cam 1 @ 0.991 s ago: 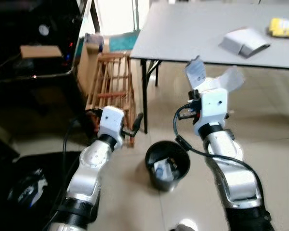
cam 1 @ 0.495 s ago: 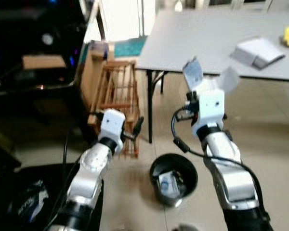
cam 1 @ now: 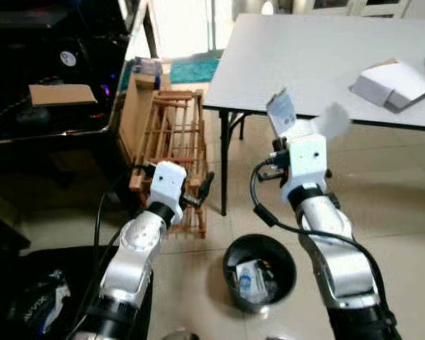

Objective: Picking trash to rubbish bin

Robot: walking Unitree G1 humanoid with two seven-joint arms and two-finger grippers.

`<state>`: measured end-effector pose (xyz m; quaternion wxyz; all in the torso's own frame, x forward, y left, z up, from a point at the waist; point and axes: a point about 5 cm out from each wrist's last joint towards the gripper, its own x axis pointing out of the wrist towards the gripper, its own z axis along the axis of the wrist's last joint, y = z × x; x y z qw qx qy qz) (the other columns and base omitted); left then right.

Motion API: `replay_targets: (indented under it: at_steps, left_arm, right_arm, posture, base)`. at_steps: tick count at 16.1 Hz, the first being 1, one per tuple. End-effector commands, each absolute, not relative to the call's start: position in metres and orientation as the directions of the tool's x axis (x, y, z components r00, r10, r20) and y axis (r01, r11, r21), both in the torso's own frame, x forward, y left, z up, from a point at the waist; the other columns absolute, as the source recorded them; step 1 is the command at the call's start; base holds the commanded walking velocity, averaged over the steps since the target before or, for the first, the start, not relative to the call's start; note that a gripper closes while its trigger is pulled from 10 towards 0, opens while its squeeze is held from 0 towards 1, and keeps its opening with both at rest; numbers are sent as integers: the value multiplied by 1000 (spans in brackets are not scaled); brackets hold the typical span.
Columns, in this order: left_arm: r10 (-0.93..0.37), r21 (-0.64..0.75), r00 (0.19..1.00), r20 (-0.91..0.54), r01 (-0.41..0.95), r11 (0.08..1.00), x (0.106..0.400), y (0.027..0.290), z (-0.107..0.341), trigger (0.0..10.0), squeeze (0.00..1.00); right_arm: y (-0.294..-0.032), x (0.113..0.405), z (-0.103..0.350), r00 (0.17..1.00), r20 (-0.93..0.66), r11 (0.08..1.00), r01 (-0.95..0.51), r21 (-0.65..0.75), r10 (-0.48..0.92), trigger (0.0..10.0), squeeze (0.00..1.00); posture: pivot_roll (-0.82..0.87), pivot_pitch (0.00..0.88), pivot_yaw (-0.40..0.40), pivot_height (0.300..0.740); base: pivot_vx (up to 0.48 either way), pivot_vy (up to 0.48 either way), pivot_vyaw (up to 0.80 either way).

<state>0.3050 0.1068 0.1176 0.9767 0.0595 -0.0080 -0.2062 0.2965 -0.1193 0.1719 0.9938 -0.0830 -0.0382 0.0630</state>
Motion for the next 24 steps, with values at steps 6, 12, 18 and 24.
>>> replay_targets:
  at_steps: [6, 12, 18, 24]
  left_arm:
    - [-416, 112, 909, -10, 415, 903, 304, 103, 118, 10000, 0]
    - [-436, 95, 900, 3, 434, 896, 302, 100, 120, 10000, 0]
    - [-438, 120, 899, 6, 434, 893, 304, 101, 122, 10000, 0]
    - [-440, 120, 898, -2, 437, 891, 304, 101, 120, 10000, 0]
  right_arm:
    - [-124, 297, 164, 994, 17, 982, -108, -158, 112, 10000, 0]
    - [-123, 297, 163, 994, 5, 983, -104, -153, 106, 10000, 0]
    - [-124, 297, 164, 995, 13, 984, -96, -151, 99, 10000, 0]
    - [-123, 297, 163, 994, 14, 982, -102, -159, 106, 10000, 0]
  posture:
    - [-56, 110, 64, 740]
    - [-57, 112, 66, 740]
    - [-57, 110, 72, 740]
    - [-59, 107, 71, 740]
  base:
    - [0, 0, -201]
    - [0, 0, -738]
    - [90, 0, -490]
    - [336, 0, 0]
